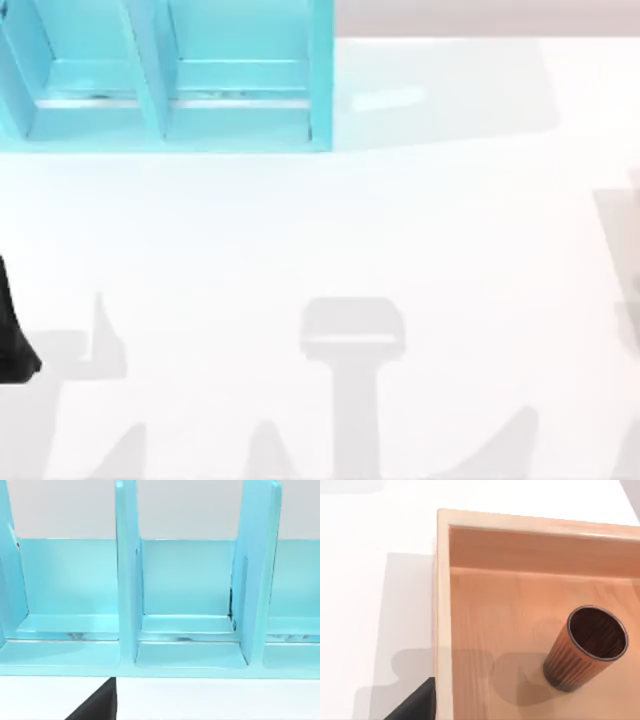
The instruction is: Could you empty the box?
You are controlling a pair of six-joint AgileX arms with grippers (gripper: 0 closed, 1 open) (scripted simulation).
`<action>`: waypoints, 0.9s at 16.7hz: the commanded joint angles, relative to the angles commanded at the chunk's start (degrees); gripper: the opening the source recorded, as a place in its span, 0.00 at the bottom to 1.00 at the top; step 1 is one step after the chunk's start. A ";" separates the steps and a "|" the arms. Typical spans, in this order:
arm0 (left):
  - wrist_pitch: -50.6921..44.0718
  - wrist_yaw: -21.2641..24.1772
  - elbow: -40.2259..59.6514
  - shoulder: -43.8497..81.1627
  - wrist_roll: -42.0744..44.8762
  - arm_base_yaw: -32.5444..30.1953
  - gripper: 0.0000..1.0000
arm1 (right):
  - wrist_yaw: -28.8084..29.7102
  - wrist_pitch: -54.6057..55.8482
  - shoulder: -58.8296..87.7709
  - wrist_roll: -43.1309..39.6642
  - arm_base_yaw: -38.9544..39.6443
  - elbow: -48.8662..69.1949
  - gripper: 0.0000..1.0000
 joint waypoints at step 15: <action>0.00 0.00 0.00 0.00 0.00 0.00 1.00 | -0.31 -44.96 60.36 -17.44 -16.46 45.43 1.00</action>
